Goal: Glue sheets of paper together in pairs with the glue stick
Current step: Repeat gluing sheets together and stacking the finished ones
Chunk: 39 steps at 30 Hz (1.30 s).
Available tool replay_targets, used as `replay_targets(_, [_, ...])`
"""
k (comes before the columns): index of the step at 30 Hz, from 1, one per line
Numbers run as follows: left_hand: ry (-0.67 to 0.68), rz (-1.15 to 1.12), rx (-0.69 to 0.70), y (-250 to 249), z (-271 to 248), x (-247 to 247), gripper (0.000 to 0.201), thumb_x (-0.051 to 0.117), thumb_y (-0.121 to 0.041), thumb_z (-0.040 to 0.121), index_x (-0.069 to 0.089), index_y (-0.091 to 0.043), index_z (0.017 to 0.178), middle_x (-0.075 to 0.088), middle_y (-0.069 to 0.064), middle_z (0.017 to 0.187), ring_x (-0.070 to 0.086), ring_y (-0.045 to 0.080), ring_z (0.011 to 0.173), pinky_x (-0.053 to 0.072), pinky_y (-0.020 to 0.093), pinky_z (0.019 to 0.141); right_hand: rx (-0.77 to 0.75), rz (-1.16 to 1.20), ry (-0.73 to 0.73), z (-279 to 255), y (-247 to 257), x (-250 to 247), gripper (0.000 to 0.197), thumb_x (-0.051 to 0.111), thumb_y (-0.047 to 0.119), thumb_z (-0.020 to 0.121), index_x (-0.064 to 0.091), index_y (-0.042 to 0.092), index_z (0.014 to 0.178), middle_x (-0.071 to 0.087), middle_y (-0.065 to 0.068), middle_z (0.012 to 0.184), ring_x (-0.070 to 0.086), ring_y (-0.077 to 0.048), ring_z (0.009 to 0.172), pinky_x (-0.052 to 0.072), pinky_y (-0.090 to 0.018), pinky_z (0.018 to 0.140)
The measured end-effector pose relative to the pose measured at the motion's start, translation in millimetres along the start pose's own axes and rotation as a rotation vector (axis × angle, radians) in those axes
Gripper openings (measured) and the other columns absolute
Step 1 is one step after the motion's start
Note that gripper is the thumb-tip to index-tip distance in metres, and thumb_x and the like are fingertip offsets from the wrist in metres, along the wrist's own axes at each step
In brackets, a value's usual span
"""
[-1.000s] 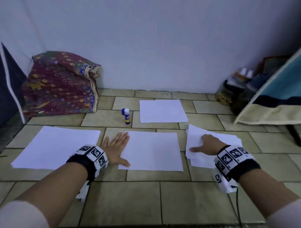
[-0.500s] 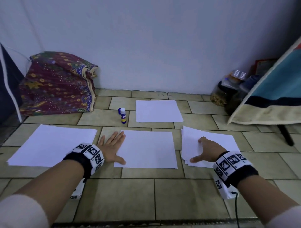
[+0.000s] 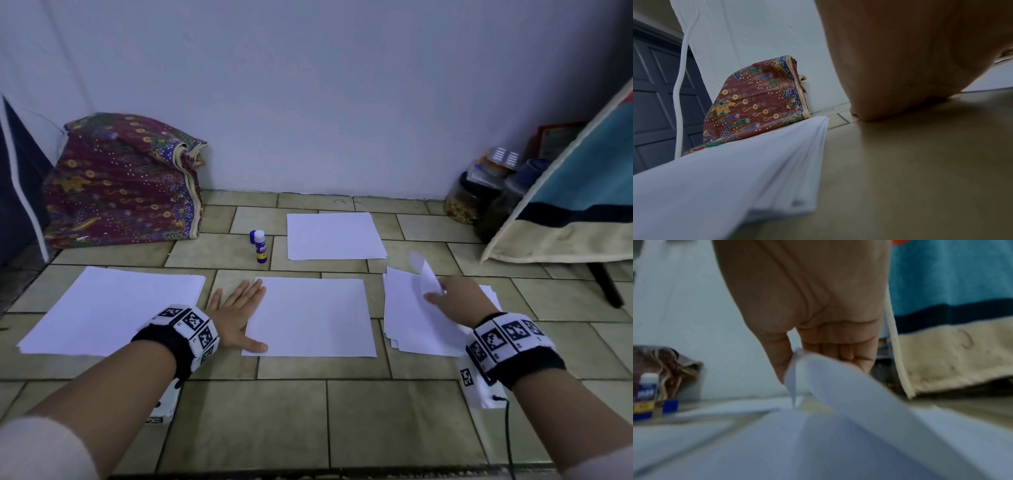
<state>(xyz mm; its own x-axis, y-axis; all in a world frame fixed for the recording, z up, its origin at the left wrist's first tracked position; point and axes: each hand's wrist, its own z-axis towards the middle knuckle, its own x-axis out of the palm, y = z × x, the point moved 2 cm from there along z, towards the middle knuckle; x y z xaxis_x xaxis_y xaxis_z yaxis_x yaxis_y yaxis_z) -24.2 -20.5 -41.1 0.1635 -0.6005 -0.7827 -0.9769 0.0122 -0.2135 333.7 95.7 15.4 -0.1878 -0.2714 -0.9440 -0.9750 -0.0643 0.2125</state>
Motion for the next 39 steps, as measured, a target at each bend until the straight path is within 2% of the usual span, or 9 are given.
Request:
replay_targets(5, [-0.043,0.012,-0.012,-2,-1,2,0.164,0.001,-0.106,0.012,-0.026,-0.017,0.147,-0.035,-0.008,0.152,-0.03,0.012,0.141,-0.014,0.048,0.116,-0.124,0.171,-0.218,-27,58,-25,0.034,0.05,0.021,0.095,0.041,0.013,0.062,0.043,0.0,0.062,0.04,-0.013,0.058,0.022,-0.024,0.049])
replay_targets(9, [-0.071,0.044,-0.053,-2,-1,4,0.163,-0.006,-0.104,0.01,-0.025,-0.019,0.148,-0.036,-0.009,0.152,-0.034,0.022,0.14,-0.014,0.048,0.114,-0.299,0.274,-0.063,-49,130,2,0.019,0.043,0.022,0.098,0.048,0.008,0.087,0.058,-0.014,0.093,0.051,-0.031,0.092,0.025,-0.032,0.065])
replay_targets(12, [-0.053,0.052,-0.082,-2,-1,4,0.161,-0.006,-0.104,0.009,-0.026,-0.024,0.147,-0.038,-0.014,0.148,-0.035,0.023,0.139,-0.013,0.06,0.11,-0.36,0.265,0.063,-57,172,33,0.029,0.038,0.021,0.099,0.047,-0.001,0.115,0.057,-0.021,0.118,0.053,-0.033,0.107,0.035,-0.033,0.077])
replay_targets(17, [-0.06,0.075,-0.108,-2,1,5,0.162,-0.011,-0.102,0.006,-0.025,-0.025,0.148,-0.033,-0.011,0.153,-0.032,0.025,0.141,-0.009,0.063,0.111,-0.336,0.251,0.153,-54,206,63,0.029,0.037,0.021,0.1,0.043,-0.001,0.118,0.056,-0.021,0.12,0.055,-0.034,0.109,0.037,-0.03,0.078])
replay_targets(21, [-0.1,0.089,-0.14,-2,3,7,0.163,-0.016,-0.099,0.004,-0.023,-0.025,0.148,-0.03,-0.01,0.154,-0.028,0.025,0.143,-0.006,0.062,0.112,-0.322,0.223,0.149,-52,213,69,0.014,0.038,0.018,0.1,0.04,0.005,0.106,0.057,-0.02,0.118,0.056,-0.033,0.108,0.034,-0.029,0.073])
replay_targets(25, [-0.075,0.067,-0.128,-1,4,7,0.163,-0.007,-0.102,0.005,-0.025,-0.025,0.148,-0.033,-0.011,0.153,-0.03,0.025,0.142,-0.008,0.064,0.111,-0.263,0.201,0.131,-48,214,71,0.019,0.039,0.019,0.099,0.043,0.004,0.111,0.056,-0.018,0.12,0.055,-0.033,0.111,0.041,-0.032,0.082])
replay_targets(31, [-0.061,0.045,-0.117,-1,5,7,0.164,0.003,-0.104,0.007,-0.02,-0.026,0.15,-0.029,-0.009,0.156,-0.033,0.025,0.141,-0.012,0.065,0.109,-0.196,0.053,0.234,-47,207,89,0.055,0.055,0.046,0.088,0.038,0.011,0.127,0.047,-0.011,0.128,0.042,-0.033,0.122,0.043,-0.044,0.093])
replay_targets(36, [-0.049,0.035,-0.126,-3,4,5,0.164,0.012,-0.103,0.008,-0.023,-0.025,0.149,-0.031,-0.009,0.154,-0.033,0.025,0.14,-0.012,0.065,0.11,-0.085,-0.029,0.353,-41,192,97,0.081,0.058,0.048,0.085,0.016,0.019,0.148,0.004,-0.01,0.156,-0.003,-0.043,0.142,0.025,-0.062,0.107])
replay_targets(39, [-0.049,0.023,-0.108,-2,4,5,0.166,0.007,-0.104,0.006,-0.026,-0.024,0.147,-0.035,-0.01,0.152,-0.034,0.024,0.14,-0.013,0.064,0.109,-0.091,-0.104,0.325,-41,193,92,0.073,0.045,0.045,0.094,0.014,0.009,0.149,0.012,-0.017,0.156,0.006,-0.036,0.144,0.009,-0.056,0.115])
